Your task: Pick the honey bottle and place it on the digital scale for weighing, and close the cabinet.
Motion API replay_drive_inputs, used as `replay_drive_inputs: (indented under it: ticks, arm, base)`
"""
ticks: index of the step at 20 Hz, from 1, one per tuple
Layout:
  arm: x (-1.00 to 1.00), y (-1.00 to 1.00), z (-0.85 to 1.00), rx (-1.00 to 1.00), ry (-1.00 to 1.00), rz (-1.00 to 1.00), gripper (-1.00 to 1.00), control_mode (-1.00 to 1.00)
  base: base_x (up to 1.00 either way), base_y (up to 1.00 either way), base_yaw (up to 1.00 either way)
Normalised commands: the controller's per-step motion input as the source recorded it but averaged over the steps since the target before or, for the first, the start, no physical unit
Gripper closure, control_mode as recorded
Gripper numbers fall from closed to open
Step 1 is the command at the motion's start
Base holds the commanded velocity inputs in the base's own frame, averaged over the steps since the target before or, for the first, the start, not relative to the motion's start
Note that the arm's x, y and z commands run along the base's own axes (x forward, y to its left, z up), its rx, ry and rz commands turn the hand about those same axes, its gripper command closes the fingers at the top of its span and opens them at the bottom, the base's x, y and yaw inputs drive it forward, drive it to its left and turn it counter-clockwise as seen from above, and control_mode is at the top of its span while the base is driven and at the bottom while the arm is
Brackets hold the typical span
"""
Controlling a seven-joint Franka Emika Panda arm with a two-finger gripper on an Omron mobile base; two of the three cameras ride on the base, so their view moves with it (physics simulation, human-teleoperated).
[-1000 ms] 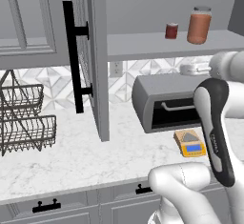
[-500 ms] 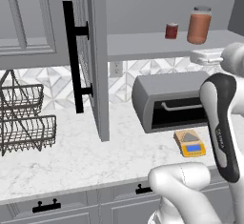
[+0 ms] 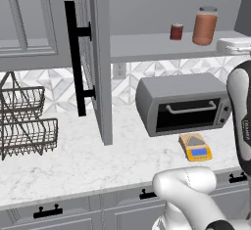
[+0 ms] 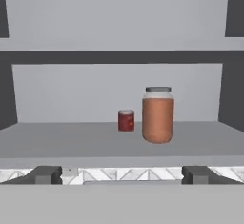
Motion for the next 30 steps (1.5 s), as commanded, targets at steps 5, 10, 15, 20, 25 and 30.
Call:
replay_drive_inputs:
  ticks: [5,10,15,20,25,30]
  arm:
    - [0.04,-0.39,0.08,0.03,-0.12,0.00,-1.00,-1.00]
    - [0.10,-0.14,0.00,0.00,-0.29,0.00,-1.00,-1.00]
    - [0.20,-0.12,0.10,0.00,-0.02,0.00,-1.00,-1.00]
    - [0.33,-0.15,0.16,0.01,0.00,0.00,-1.00,-1.00]
    - [0.18,-0.19,0.21,0.02,0.00,0.00,-1.00,-1.00]
    - [0.33,-0.02,0.00,0.00,0.15,0.00,-1.00,-1.00]
  base:
    - [0.00,0.00,0.00]
    - [0.00,0.00,0.00]
    - [0.00,0.00,0.00]
    - [0.00,0.00,0.00]
    - [0.00,0.00,0.00]
    - [0.00,0.00,0.00]
